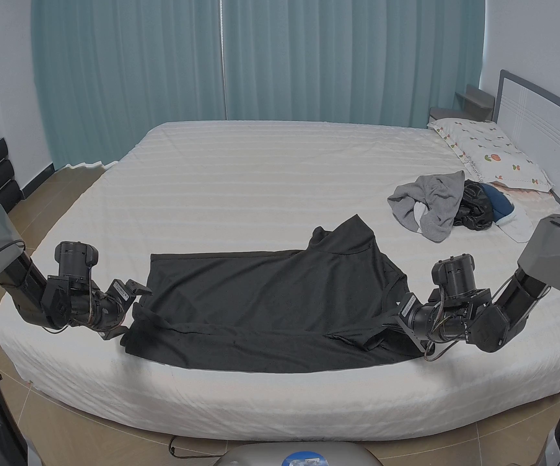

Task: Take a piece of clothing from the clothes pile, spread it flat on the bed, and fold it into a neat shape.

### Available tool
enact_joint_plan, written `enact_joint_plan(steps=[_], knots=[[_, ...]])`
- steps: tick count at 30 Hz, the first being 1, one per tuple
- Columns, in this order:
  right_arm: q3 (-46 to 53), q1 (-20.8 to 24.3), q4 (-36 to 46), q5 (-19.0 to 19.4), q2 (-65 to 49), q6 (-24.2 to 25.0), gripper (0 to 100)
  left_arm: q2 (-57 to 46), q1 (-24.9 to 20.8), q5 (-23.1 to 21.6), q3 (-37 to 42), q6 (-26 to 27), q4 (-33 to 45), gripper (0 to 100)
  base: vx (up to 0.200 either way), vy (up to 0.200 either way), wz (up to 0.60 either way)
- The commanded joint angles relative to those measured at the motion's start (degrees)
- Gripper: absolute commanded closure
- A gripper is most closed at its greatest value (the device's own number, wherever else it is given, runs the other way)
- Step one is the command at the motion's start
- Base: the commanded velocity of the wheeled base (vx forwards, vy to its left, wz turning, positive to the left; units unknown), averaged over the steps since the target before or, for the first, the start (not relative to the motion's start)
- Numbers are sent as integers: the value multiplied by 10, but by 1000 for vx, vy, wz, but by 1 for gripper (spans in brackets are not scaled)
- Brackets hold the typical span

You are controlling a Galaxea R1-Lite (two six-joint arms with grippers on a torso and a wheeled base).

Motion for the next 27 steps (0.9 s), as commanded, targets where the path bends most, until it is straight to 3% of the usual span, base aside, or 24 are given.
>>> enact_joint_plan(steps=[1, 10, 11, 27], knots=[[23, 12, 16, -1, -40, 0, 100, -2, 0, 0, 1, 0, 0, 0, 0, 0, 0], [35, 15, 19, -1, -35, -1, 100, -1, 0, 0, 1, 0, 0, 0, 0, 0, 0], [35, 15, 19, -1, -35, -1, 0, -1, 0, 0, 1, 0, 0, 0, 0, 0, 0], [12, -30, 13, 21, -65, 2, 0, -17, 0, 0, -3, -4, -5, 0, 0, 0, 0]])
